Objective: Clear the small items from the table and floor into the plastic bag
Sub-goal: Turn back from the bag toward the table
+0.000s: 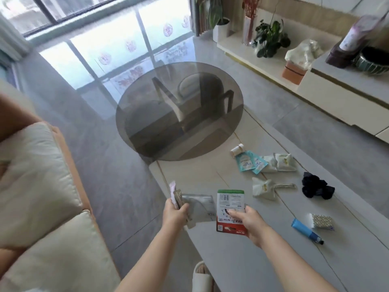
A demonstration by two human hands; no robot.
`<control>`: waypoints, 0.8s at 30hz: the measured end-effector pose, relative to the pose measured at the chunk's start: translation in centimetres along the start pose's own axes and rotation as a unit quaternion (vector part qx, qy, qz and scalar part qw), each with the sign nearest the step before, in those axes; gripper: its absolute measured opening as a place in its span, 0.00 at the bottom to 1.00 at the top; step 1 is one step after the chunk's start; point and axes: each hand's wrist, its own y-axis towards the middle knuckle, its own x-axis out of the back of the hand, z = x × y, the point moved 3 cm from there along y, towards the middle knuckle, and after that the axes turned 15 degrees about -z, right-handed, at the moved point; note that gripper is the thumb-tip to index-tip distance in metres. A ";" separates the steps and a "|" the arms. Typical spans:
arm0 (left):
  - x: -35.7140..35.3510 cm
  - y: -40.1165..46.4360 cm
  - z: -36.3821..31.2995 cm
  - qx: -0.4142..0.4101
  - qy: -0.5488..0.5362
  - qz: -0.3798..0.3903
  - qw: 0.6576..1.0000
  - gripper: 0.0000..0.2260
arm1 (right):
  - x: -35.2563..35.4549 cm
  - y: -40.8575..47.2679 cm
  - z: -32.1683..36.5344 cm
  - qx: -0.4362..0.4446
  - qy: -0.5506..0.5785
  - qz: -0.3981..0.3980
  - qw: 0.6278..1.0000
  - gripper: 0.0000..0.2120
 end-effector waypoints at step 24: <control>41.9 -13.9 13.1 0.105 -0.320 -0.350 0.874 0.11 | -32.7 -29.8 -3.7 0.199 -0.368 0.307 0.855 0.13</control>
